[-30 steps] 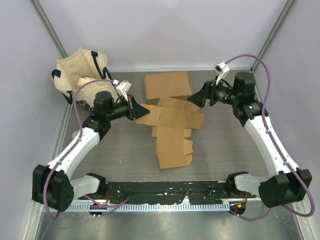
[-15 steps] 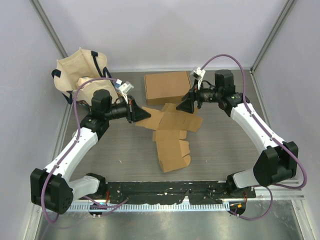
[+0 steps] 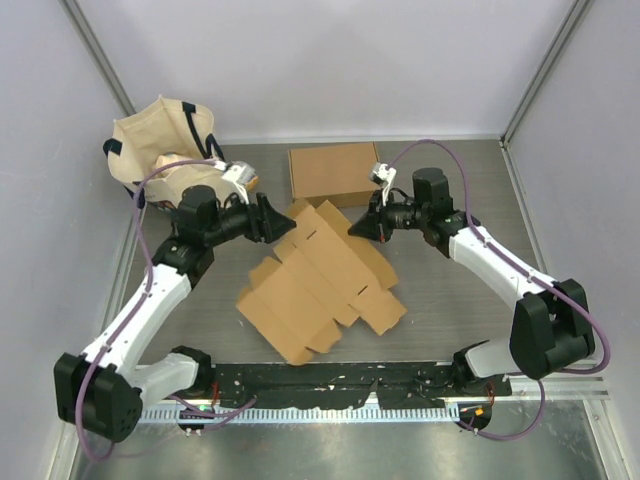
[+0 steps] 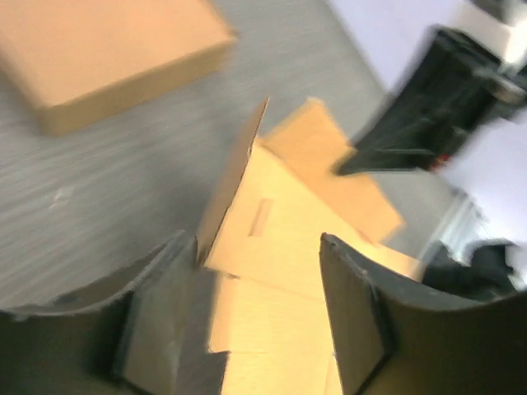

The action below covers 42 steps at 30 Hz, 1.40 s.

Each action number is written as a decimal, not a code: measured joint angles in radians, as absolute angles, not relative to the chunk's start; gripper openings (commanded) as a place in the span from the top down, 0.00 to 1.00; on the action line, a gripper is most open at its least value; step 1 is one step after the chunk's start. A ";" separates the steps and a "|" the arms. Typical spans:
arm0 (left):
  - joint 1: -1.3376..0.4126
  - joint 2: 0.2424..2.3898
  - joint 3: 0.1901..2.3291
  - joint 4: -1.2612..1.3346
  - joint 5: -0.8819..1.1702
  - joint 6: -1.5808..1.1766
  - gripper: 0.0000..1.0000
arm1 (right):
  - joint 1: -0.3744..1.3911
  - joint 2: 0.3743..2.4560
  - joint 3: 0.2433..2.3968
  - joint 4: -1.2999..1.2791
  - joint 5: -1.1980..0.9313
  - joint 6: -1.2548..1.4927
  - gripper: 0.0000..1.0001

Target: Fold the paper box

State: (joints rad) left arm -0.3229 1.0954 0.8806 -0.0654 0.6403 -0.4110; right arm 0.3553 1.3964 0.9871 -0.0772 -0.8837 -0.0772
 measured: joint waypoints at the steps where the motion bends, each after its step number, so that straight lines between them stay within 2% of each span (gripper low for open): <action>1: -0.323 1.071 0.876 -0.093 0.538 -0.435 0.26 | 0.361 1.390 0.976 -0.074 -0.863 -0.071 0.98; 3: -0.323 1.021 0.874 -0.150 0.371 -0.465 0.28 | 0.371 1.380 0.969 -0.078 -0.815 -0.046 0.99; 4: -0.323 0.995 0.873 -0.168 0.305 -0.478 0.35 | 0.374 1.378 0.971 -0.082 -0.799 -0.043 0.98; 5: -0.323 0.965 0.867 -0.170 0.254 -0.491 0.50 | 0.374 1.378 0.975 -0.092 -0.781 -0.042 0.98; 6: -0.324 0.936 0.860 -0.165 0.218 -0.502 0.55 | 0.374 1.378 0.979 -0.100 -0.757 -0.038 0.98; 10: -0.355 0.930 0.858 -0.088 0.202 -0.558 0.58 | 0.374 1.378 0.984 -0.121 -0.707 -0.028 0.98; 13: -0.445 1.058 0.945 -0.051 0.220 -0.573 0.57 | 0.379 1.378 0.987 -0.136 -0.680 -0.028 0.98; 17: -0.579 1.307 1.125 -0.068 0.184 -0.565 0.83 | 0.392 1.379 0.991 -0.156 -0.653 -0.030 0.98; 18: -0.602 1.364 1.167 -0.091 0.160 -0.564 0.85 | 0.396 1.378 0.991 -0.158 -0.648 -0.030 0.98; 23: -0.645 1.557 1.344 -0.218 0.003 -0.556 0.85 | 0.404 1.378 0.995 -0.168 -0.626 -0.033 0.98; 29: -0.675 1.589 1.356 -0.259 -0.119 -0.539 0.84 | 0.405 1.378 0.999 -0.176 -0.618 -0.039 0.98; 32: -0.678 1.589 1.354 -0.259 -0.113 -0.537 0.89 | 0.405 1.378 1.000 -0.181 -0.613 -0.040 0.98; 42: -0.699 1.570 1.176 -0.137 0.050 -0.624 0.92 | 0.405 1.404 1.037 -0.190 -0.582 -0.026 0.98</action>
State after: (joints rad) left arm -0.6994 1.5696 1.1763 -0.1368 0.0498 -0.6243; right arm 0.4046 1.4036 1.0367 -0.1898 -0.5816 -0.0261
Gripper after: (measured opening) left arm 0.087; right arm 0.038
